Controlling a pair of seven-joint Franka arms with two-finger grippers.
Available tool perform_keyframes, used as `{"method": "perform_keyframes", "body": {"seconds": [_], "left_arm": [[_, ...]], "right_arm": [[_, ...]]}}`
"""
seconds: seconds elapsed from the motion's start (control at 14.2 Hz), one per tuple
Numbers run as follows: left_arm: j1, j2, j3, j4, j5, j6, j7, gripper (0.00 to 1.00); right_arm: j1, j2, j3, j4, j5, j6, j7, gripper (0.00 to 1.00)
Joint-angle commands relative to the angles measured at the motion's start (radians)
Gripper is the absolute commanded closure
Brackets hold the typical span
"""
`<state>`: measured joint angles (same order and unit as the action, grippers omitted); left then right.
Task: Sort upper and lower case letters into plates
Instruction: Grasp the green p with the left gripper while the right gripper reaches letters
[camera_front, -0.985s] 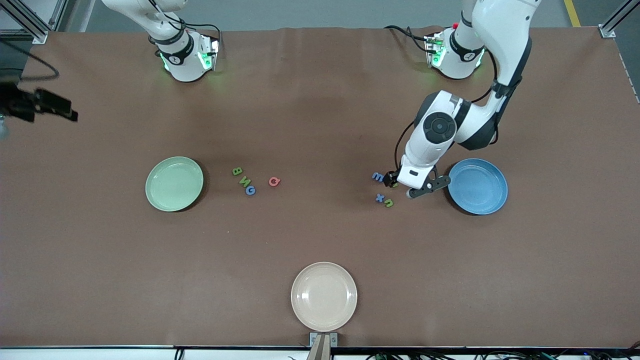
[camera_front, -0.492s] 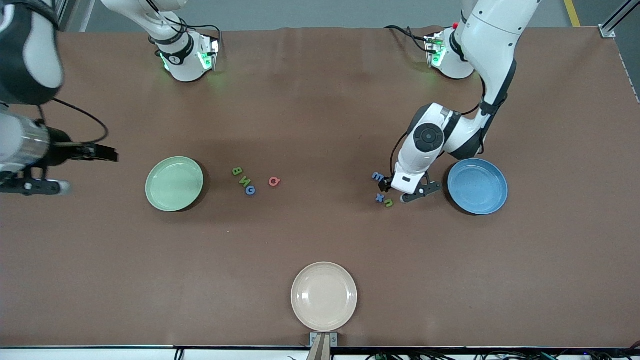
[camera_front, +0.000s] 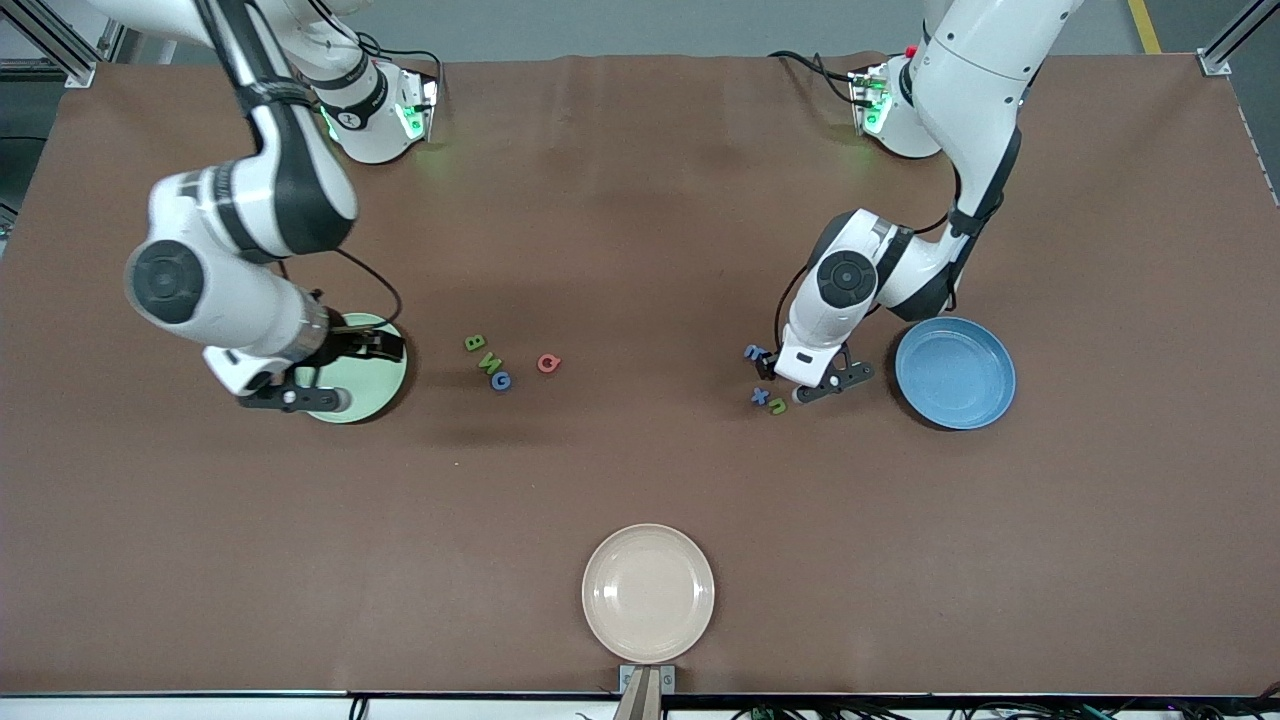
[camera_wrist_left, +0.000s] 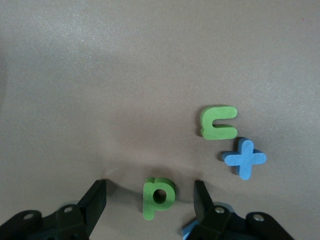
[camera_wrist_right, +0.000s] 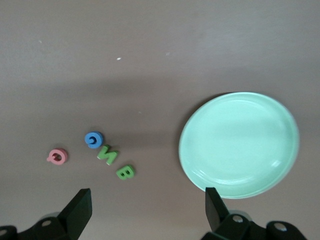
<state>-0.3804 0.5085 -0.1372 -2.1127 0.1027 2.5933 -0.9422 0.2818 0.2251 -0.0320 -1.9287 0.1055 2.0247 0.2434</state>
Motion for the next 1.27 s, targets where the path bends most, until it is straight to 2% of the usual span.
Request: {"method": "perform_keyframes", "body": {"seconds": [0.0,0.49,0.77,0.98,1.2], "left_arm": [[-0.005,0.001,0.001,-0.003,0.028,0.011,-0.029,0.34],[-0.003,-0.004,-0.013,-0.003,0.028,0.010,-0.027,0.68],[-0.003,-0.016,-0.015,-0.006,0.028,0.005,-0.032,0.86],[0.009,-0.089,-0.013,-0.026,0.028,-0.028,-0.020,0.92],[0.058,-0.191,-0.013,-0.029,0.028,-0.175,0.083,0.94]], "right_arm": [[0.072,-0.024,-0.008,-0.142,0.013,0.148,0.024,0.00],[0.163,0.031,-0.008,-0.352,0.013,0.495,0.059,0.00],[0.215,0.077,-0.008,-0.385,0.013,0.543,0.059,0.01],[0.241,0.109,-0.009,-0.394,0.013,0.580,0.056,0.02],[0.254,0.140,-0.009,-0.394,0.011,0.617,0.054,0.04]]}}
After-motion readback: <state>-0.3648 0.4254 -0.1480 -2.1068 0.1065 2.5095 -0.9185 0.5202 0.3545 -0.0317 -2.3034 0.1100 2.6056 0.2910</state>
